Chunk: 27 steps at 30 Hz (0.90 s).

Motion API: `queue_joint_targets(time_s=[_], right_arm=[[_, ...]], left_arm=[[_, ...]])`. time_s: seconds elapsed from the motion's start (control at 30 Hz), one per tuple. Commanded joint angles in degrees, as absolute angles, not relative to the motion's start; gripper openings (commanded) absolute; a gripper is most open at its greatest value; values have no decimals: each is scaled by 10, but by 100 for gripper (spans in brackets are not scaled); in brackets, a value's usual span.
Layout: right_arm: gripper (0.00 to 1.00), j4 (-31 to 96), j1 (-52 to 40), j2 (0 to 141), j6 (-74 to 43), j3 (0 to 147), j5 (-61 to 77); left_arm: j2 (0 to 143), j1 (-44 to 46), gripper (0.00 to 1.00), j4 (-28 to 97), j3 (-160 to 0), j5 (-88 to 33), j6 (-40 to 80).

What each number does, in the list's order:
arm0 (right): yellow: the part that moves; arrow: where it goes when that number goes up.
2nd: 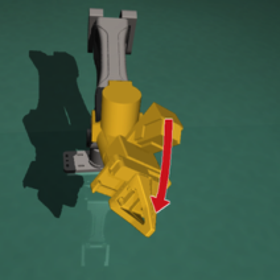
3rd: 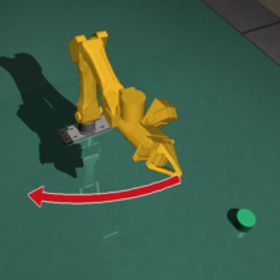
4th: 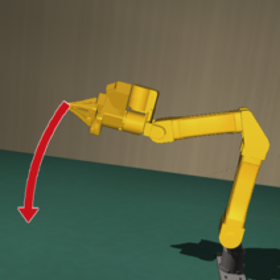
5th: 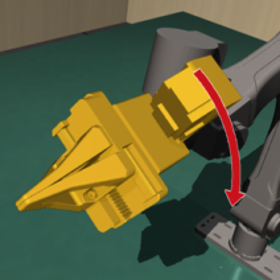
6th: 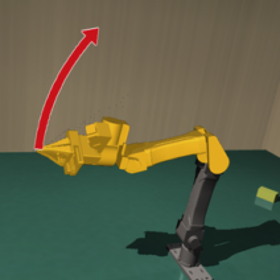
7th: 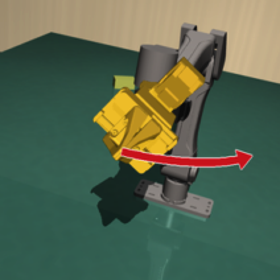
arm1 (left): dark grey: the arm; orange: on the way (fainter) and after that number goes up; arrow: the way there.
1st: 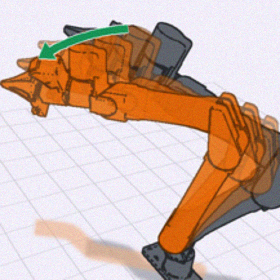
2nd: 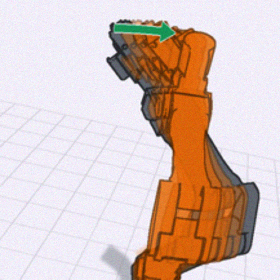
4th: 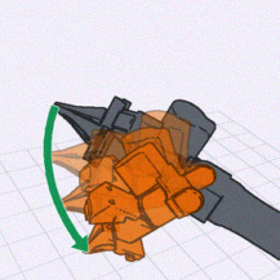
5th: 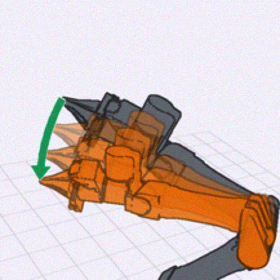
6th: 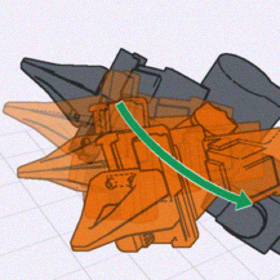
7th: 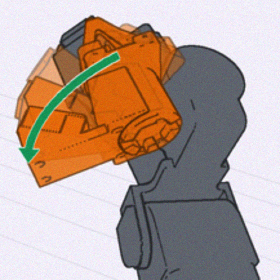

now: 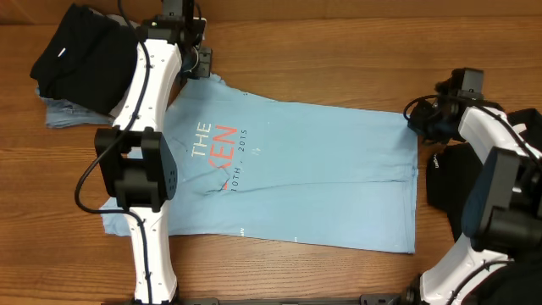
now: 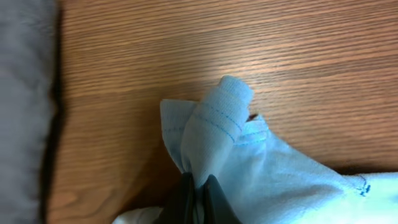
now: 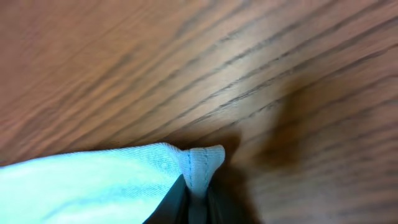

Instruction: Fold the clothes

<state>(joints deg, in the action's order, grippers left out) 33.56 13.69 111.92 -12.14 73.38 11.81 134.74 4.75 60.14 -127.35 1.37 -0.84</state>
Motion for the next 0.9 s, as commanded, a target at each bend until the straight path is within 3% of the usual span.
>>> queue_joint_targets(time_s=[0.0,0.33,0.87], right_arm=[[11,351,137,1066,-116,746,123],[4,452,137,1050,-122,747,156],[4,579,143,943,-124,747,155]], left_arm=[[1276,38,4,615,-1289,49,-4],[1253,15,4,770,-1286,49,-4],[1253,-18,4,894,-1286,45,-4]])
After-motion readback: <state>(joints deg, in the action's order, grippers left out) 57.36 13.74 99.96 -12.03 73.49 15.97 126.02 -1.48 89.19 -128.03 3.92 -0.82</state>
